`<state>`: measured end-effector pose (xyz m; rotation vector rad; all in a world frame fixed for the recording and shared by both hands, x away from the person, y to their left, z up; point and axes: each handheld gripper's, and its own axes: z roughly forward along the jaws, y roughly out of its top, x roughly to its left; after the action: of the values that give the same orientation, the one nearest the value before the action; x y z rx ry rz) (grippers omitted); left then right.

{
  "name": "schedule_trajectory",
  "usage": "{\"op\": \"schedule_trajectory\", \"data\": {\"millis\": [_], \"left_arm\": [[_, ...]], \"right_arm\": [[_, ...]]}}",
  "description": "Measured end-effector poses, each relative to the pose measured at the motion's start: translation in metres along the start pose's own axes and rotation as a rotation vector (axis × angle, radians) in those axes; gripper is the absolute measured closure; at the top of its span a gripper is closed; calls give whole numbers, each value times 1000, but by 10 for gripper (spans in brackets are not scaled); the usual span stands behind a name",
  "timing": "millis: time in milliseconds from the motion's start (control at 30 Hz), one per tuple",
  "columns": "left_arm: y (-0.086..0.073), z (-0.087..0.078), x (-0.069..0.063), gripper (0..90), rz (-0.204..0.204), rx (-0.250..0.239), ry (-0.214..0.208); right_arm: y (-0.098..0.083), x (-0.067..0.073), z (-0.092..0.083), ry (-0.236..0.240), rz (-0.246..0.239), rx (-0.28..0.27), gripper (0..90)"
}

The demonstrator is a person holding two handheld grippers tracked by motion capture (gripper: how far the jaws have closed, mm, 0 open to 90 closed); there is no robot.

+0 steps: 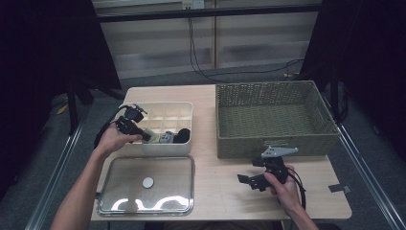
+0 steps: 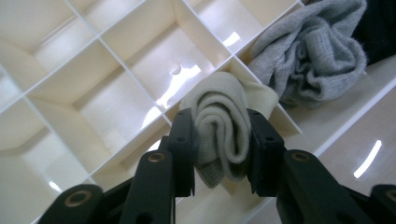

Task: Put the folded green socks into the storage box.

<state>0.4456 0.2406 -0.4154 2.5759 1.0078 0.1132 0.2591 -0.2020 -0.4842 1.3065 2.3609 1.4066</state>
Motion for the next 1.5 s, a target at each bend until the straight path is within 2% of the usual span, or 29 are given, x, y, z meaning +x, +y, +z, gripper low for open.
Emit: {"op": "schedule_trajectory", "data": {"millis": [233, 433, 500, 533, 633, 767, 1000, 1100, 1200, 1267, 1367, 1433, 1500], "left_arm": [[9, 12, -3, 694, -4, 32, -37], [15, 20, -11, 703, 30, 65, 1], [16, 22, -11, 705, 46, 95, 8], [16, 25, -11, 706, 33, 86, 7], [17, 31, -10, 708, 25, 107, 0], [19, 33, -8, 711, 34, 124, -6], [19, 38, -11, 719, 45, 152, 7], [17, 37, -9, 717, 29, 136, -5], [11, 34, -5, 708, 19, 96, -38], [7, 31, -4, 689, 30, 91, -50], [1, 25, -2, 664, 24, 58, -65], [-1, 22, -1, 627, 4, 44, -77], [-4, 19, -1, 619, -8, 36, -69]], "right_arm": [[0, 0, 1, 1, -2, 7, 68], [0, 1, 2, 6, 0, 15, 69], [-1, 1, 2, 10, -8, 16, 70], [-1, 2, 2, 11, -8, 17, 70], [-1, 2, 2, 11, -7, 18, 70], [-1, 2, 2, 11, -6, 17, 70], [-1, 2, 2, 11, -7, 16, 70], [-1, 2, 3, 11, -2, 19, 71], [0, 1, 4, 12, 0, 18, 72], [0, 0, 3, 7, -1, 15, 71], [1, -1, 3, 0, 10, 12, 70], [1, -1, 3, 1, 10, 12, 68], [0, -1, 4, 3, 13, 13, 67]]}}
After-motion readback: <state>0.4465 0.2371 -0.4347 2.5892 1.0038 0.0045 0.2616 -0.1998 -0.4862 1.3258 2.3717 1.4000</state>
